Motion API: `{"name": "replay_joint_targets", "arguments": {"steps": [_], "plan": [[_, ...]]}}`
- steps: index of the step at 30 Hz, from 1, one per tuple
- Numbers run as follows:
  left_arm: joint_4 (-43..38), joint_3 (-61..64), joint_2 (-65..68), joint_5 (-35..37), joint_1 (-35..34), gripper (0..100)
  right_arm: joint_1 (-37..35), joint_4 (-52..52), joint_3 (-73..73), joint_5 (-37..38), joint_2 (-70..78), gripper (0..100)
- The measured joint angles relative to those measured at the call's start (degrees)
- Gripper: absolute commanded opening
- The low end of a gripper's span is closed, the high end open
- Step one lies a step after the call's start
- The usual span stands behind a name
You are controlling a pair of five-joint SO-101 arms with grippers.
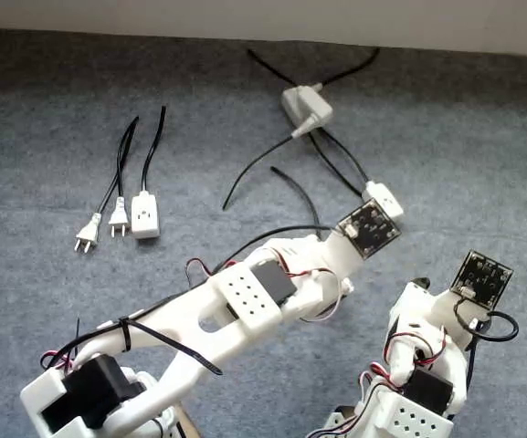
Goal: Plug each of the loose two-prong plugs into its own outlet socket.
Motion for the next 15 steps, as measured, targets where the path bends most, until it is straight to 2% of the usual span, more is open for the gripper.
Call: {"name": "replay_joint_targets", "arguments": {"steps": [2,7,15], "plan": [[0.00,0.53,-0.09,-0.53,0.00,1,0.00,0.00,0.00,0.00,0.00,36.8],[0.00,0.79,-0.09,-8.53,-0.35,1,0.00,0.00,0.00,0.00,0.00,36.8],[0.00,0.88,-0.09,-17.41,-1.23,1,0.00,0.00,0.00,0.00,0.00,36.8]]}}
